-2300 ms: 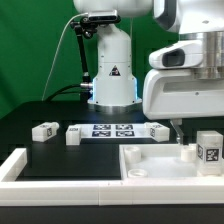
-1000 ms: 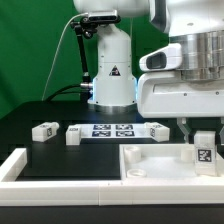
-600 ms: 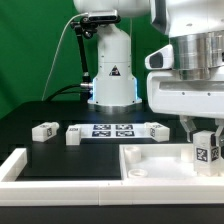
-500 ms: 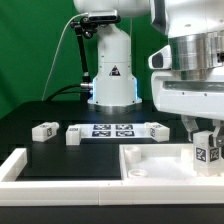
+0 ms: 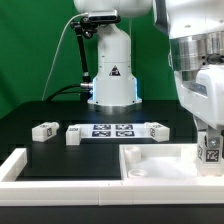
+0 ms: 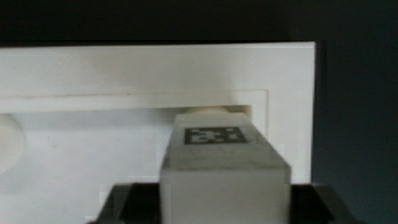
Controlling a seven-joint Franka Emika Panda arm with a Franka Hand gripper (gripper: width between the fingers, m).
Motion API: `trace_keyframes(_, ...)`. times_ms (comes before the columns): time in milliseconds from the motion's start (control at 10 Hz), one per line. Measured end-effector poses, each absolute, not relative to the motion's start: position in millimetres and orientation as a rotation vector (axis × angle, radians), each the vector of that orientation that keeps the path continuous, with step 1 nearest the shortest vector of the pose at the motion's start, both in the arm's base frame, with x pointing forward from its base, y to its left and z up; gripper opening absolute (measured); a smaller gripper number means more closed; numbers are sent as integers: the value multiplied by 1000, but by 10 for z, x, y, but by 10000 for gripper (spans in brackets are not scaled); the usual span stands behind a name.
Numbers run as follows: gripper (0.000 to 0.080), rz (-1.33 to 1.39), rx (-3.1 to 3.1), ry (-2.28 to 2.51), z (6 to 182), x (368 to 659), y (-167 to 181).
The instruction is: Assemble one leg
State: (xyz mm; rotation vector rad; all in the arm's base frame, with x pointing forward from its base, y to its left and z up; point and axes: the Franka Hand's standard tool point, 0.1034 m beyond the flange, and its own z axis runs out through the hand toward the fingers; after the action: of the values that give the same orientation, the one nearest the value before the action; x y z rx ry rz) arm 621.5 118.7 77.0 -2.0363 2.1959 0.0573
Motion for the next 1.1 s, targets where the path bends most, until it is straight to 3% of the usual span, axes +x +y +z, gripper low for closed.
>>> trace_keyframes(300, 291, 93, -1790, 2394, 771, 6218, 1186)
trace_keyframes(400, 352, 117, -1657, 2481, 769, 6218, 1205)
trace_keyframes(500, 489, 113, -1725, 2430, 768, 6214, 1218)
trace_keyframes(600, 489, 111, -1784, 2389, 766, 6213, 1217)
trace_keyframes(700, 619, 118, -1842, 2350, 766, 6212, 1220)
trace_keyframes(1100, 648, 110, -2334, 1883, 755, 6183, 1253)
